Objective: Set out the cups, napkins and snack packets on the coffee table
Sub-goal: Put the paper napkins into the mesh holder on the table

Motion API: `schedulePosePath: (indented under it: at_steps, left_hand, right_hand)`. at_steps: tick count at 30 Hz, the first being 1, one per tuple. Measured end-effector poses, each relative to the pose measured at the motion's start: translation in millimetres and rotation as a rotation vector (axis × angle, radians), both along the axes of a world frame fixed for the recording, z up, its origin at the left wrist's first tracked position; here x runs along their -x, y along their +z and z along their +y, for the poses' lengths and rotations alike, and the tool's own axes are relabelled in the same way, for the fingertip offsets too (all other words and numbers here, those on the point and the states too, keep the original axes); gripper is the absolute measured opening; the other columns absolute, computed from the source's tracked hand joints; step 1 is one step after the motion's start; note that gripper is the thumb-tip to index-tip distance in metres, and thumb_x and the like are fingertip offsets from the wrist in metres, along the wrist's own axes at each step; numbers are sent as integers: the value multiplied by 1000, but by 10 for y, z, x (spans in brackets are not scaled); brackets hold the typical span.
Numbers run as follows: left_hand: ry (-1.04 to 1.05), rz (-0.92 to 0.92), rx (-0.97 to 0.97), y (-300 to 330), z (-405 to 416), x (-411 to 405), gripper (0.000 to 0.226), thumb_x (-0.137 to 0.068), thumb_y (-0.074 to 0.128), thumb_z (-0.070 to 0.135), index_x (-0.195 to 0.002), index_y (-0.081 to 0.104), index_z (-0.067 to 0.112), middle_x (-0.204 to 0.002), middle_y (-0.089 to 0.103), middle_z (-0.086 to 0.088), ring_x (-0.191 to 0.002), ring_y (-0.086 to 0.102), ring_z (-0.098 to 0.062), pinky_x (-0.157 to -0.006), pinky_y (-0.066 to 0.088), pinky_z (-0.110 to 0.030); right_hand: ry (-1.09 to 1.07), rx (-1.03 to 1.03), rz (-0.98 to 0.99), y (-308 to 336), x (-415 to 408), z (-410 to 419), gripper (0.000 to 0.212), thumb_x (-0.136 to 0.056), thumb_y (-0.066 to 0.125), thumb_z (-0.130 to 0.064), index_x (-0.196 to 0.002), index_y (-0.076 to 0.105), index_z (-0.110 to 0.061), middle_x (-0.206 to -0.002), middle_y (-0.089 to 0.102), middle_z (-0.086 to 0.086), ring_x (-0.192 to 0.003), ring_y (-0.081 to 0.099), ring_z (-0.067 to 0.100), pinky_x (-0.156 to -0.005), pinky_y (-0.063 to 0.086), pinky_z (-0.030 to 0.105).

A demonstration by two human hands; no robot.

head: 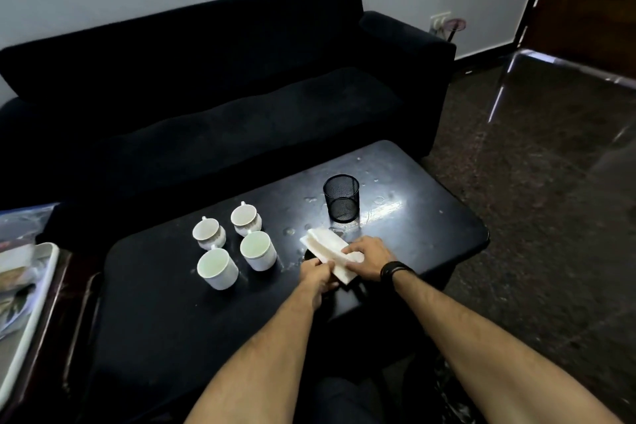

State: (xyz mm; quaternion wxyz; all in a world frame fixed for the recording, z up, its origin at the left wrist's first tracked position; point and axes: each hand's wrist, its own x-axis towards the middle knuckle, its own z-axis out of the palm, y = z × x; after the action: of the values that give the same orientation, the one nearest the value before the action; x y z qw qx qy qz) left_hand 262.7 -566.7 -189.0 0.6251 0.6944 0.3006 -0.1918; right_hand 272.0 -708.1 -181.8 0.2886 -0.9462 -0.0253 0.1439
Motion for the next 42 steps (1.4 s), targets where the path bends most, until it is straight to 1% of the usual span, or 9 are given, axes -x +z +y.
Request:
schedulePosePath:
  at_steps: [6,12,18,22,25,28,35,38,42]
  left_hand:
    - [161,-72,-537,125,17,-86,44,-89,62,34,-117,54,0,-120,63,-22,-111,61,-38,-90,50,-40]
    - [259,-17,318,457,167,-180,94,-77,34,87,-102,66,2,-82,71,-23,-62,66,-29,-53,54,-30]
    - [254,-75,288,532,346,-192,15,-91,54,-4,-105,58,-3,-52,67,-11,-41,67,-14,-38,52,-19]
    - [205,-153,310,537,363,-133,16,-91,56,-7,-103,60,3,-77,70,-14,-48,70,-16,-42,55,-20]
    - [157,-165,317,515,315,-101,20,-92,58,-4,-112,62,0,-93,69,-16,-51,70,-14,-47,58,-22]
    - [64,-144,303,515,267,-71,15,-97,55,6,-112,61,5,-95,68,-12,-51,69,-11,-52,56,-22]
    - [-229,-390,-458,378,297,-115,41,-98,53,36,-130,60,11,-125,66,-7,-110,63,-23,-94,47,-31]
    - [-554,-551,-817,89,406,-33,55,-100,43,42,-150,36,22,-156,38,0,-142,37,-19,-116,30,-33]
    - [-785,-527,-1046,-331,500,4,62,-101,27,49,-157,14,27,-165,10,-5,-152,11,-20,-124,10,-39]
  right_hand:
    - [-141,83,-414,52,34,-50,21,-91,61,-36,-106,74,-31,-121,62,-3,-112,50,22,-96,41,33]
    - [-83,9,-630,296,17,-110,15,-88,68,-25,-98,78,-32,-127,62,-1,-106,54,24,-87,48,34]
    - [-193,-203,-348,285,-30,-148,57,-82,59,5,-131,59,-24,-142,46,7,-120,50,23,-100,40,26]
    - [-643,-1021,214,444,-88,-54,34,-97,51,-29,-127,48,-15,-106,61,14,-76,61,23,-64,48,29]
    - [-582,-1043,259,509,-150,-48,50,-86,61,-56,-107,64,-10,-94,70,12,-71,68,25,-56,55,28]
    - [-589,-824,85,523,-259,-55,25,-84,73,-15,-104,65,-3,-103,69,19,-70,65,22,-45,53,24]
    - [-641,-483,-285,803,-704,-211,3,-84,67,-10,-83,69,-11,-84,72,12,-60,68,20,-51,57,20]
    - [-640,-436,-418,984,-966,-283,13,-83,64,-5,-83,68,-17,-84,72,10,-81,72,29,-70,62,44]
    - [-523,-311,-483,1083,-1211,-260,13,-83,60,-9,-82,65,-21,-72,65,1,-78,69,25,-65,54,28]
